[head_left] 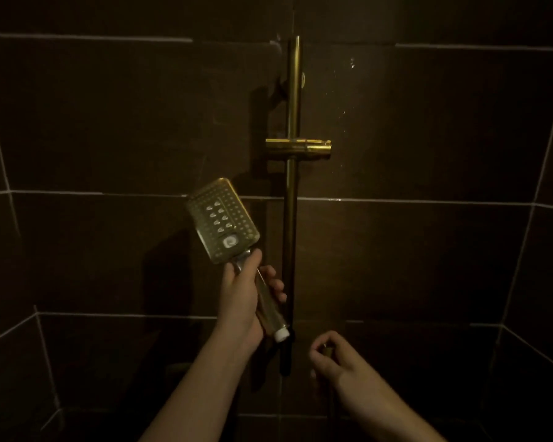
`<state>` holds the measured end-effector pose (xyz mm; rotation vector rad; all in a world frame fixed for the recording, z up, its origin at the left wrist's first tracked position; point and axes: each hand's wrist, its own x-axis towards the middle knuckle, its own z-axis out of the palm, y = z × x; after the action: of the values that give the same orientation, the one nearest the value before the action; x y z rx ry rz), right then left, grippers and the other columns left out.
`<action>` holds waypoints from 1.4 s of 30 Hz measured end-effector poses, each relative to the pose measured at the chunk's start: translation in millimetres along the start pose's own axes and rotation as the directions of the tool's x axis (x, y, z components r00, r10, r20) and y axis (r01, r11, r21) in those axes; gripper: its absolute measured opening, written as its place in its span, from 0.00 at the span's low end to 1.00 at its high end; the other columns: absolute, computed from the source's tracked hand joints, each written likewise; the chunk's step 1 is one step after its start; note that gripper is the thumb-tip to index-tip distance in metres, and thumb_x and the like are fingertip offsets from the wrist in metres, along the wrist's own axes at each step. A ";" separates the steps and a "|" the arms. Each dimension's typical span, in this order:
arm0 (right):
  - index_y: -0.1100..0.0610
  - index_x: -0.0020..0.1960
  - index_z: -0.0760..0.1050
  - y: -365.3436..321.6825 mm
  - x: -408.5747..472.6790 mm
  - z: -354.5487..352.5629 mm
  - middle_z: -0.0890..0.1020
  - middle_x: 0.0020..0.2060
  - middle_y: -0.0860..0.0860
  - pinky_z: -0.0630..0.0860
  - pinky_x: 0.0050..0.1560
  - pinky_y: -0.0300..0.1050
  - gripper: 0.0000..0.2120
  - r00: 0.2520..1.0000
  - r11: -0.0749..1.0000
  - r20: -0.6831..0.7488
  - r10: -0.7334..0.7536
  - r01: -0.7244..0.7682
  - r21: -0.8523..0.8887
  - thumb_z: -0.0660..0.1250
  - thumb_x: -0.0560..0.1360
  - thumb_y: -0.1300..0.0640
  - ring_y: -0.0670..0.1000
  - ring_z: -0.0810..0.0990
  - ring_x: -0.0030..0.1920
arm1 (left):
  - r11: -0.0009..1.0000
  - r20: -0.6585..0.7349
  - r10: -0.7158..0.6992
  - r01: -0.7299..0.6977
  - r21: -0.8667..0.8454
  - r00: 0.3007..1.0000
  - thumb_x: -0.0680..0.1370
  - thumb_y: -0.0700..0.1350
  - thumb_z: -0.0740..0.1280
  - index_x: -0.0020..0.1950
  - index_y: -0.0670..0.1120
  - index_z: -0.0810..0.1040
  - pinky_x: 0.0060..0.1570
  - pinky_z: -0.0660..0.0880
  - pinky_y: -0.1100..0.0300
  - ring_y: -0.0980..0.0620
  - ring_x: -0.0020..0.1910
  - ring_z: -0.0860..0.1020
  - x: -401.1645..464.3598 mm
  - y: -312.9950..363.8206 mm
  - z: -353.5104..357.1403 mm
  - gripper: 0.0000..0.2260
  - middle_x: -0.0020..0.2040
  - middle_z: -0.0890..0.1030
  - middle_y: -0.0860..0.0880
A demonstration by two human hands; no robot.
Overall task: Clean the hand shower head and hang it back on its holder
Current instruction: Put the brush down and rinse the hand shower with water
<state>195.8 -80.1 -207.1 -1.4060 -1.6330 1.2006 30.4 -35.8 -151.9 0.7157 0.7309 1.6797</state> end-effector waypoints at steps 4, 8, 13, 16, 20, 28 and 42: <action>0.43 0.54 0.65 19.3 -17.5 12.3 0.77 0.41 0.48 0.74 0.40 0.39 0.05 0.995 0.963 0.089 -0.037 0.059 -0.264 0.57 0.81 0.44 0.43 0.76 0.37 | 0.971 -0.056 -0.134 0.120 -0.206 0.989 0.82 0.51 0.67 0.59 0.51 0.75 0.25 0.73 0.60 0.56 0.26 0.71 -5.6 -22.8 -24.8 0.08 0.31 0.74 0.52; 0.42 0.54 0.65 26.5 -27.4 21.3 0.76 0.40 0.45 0.71 0.35 0.36 0.03 0.983 0.943 0.172 -0.058 0.111 -0.314 0.57 0.82 0.46 0.40 0.72 0.35 | 0.917 -0.124 -0.257 0.201 -0.345 0.958 0.80 0.47 0.69 0.43 0.48 0.74 0.19 0.64 0.63 0.57 0.21 0.66 -13.9 -46.1 -41.0 0.08 0.27 0.69 0.53; 0.39 0.60 0.70 37.3 -28.3 41.2 0.77 0.47 0.40 0.72 0.38 0.31 0.10 0.960 0.878 0.033 -0.280 0.269 -0.396 0.61 0.81 0.50 0.36 0.76 0.45 | 0.888 -0.263 -0.278 0.143 -0.437 0.924 0.78 0.42 0.68 0.37 0.49 0.69 0.20 0.63 0.64 0.57 0.20 0.63 -30.7 -63.9 -38.1 0.12 0.26 0.67 0.54; 0.41 0.67 0.68 44.4 -27.0 51.2 0.77 0.50 0.37 0.71 0.43 0.31 0.15 0.931 0.838 -0.003 -0.365 0.327 -0.437 0.61 0.81 0.51 0.35 0.76 0.48 | 0.898 -0.305 -0.248 0.100 -0.428 0.920 0.78 0.41 0.67 0.37 0.49 0.68 0.21 0.63 0.63 0.56 0.21 0.63 -35.5 -66.1 -39.8 0.12 0.25 0.66 0.55; 0.43 0.62 0.69 50.2 -25.5 55.1 0.77 0.43 0.40 0.74 0.35 0.33 0.11 0.940 0.846 -0.042 -0.339 0.285 -0.451 0.62 0.80 0.49 0.38 0.78 0.41 | 0.934 -0.297 -0.189 0.078 -0.348 0.936 0.77 0.41 0.65 0.32 0.50 0.67 0.23 0.61 0.63 0.56 0.21 0.62 -42.3 -68.6 -44.6 0.15 0.25 0.65 0.54; 0.47 0.60 0.73 57.2 -24.1 61.5 0.77 0.42 0.41 0.71 0.33 0.31 0.09 0.943 0.848 0.023 -0.333 0.310 -0.430 0.64 0.80 0.52 0.35 0.76 0.39 | 0.948 -0.168 -0.094 0.036 -0.317 0.981 0.77 0.38 0.59 0.22 0.50 0.67 0.21 0.59 0.64 0.57 0.19 0.60 -50.4 -74.9 -59.7 0.23 0.23 0.64 0.54; 0.52 0.47 0.75 58.3 -29.8 72.0 0.75 0.33 0.47 0.67 0.30 0.41 0.09 0.995 0.997 0.101 0.002 0.006 -0.083 0.59 0.82 0.50 0.44 0.72 0.29 | 0.942 0.178 -0.080 0.133 -0.309 0.981 0.73 0.35 0.56 0.38 0.47 0.65 0.18 0.62 0.64 0.55 0.20 0.63 -41.0 -96.9 -83.6 0.08 0.31 0.65 0.50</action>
<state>157.9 -124.8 -284.7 -1.4144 -1.7717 1.2336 32.2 -65.6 -282.9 0.5645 0.3624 1.5704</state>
